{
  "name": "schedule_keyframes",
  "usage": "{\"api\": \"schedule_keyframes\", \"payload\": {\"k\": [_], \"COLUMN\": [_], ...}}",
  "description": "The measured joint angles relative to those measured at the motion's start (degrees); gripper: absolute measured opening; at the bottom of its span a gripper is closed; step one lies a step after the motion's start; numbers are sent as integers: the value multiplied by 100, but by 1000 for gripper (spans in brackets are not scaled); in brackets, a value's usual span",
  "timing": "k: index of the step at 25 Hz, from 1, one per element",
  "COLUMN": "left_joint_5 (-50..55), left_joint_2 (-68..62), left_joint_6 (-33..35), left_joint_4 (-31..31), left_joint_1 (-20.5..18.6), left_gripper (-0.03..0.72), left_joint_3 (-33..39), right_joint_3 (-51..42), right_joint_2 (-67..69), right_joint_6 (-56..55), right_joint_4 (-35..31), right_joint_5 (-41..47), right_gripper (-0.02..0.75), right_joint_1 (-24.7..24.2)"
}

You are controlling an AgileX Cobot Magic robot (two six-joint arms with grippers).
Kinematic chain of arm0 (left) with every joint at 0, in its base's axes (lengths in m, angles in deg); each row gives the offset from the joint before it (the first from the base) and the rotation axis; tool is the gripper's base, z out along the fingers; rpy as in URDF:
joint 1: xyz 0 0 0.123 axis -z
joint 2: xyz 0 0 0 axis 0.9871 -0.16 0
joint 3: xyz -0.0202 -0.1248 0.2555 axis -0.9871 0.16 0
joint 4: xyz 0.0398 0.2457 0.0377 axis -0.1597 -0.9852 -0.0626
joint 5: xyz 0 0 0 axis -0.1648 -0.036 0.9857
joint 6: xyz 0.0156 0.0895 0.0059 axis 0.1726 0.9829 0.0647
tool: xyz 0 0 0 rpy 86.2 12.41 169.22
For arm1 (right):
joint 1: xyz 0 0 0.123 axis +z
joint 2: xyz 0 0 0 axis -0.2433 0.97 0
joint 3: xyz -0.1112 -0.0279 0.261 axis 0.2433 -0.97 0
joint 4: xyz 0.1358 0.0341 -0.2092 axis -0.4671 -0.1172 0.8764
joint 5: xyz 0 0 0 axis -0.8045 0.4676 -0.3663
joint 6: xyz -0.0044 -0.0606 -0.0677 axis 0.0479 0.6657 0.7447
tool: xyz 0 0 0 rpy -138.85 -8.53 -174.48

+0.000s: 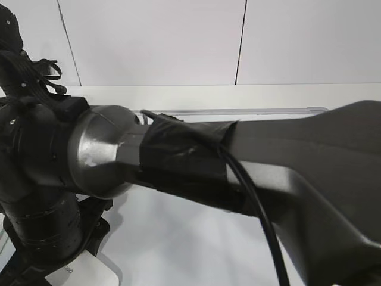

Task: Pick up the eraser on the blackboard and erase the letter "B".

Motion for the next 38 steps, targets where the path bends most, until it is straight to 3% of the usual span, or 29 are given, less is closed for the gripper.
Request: {"api": "schedule_keyframes", "payload": {"k": [6,18,29,38], "left_joint_5": [0,0,0,14], "left_joint_2": [0,0,0,0], "left_joint_6": [0,0,0,0], "left_joint_4": [0,0,-2,-27], "left_joint_1": [0,0,0,0], "left_gripper": [33,33,33,33], "left_joint_3": [0,0,0,-4], "right_joint_3": [3,26,8,-146], "right_joint_2": [0,0,-63,-785], "right_joint_6": [-193,-385,-399,-551], "right_joint_4": [22,424,438,910], "right_joint_5": [-10,-40,-77,4], "right_gripper": [547,547,547,547], "right_joint_1": [-265,-1933,-2206,-2345]}}
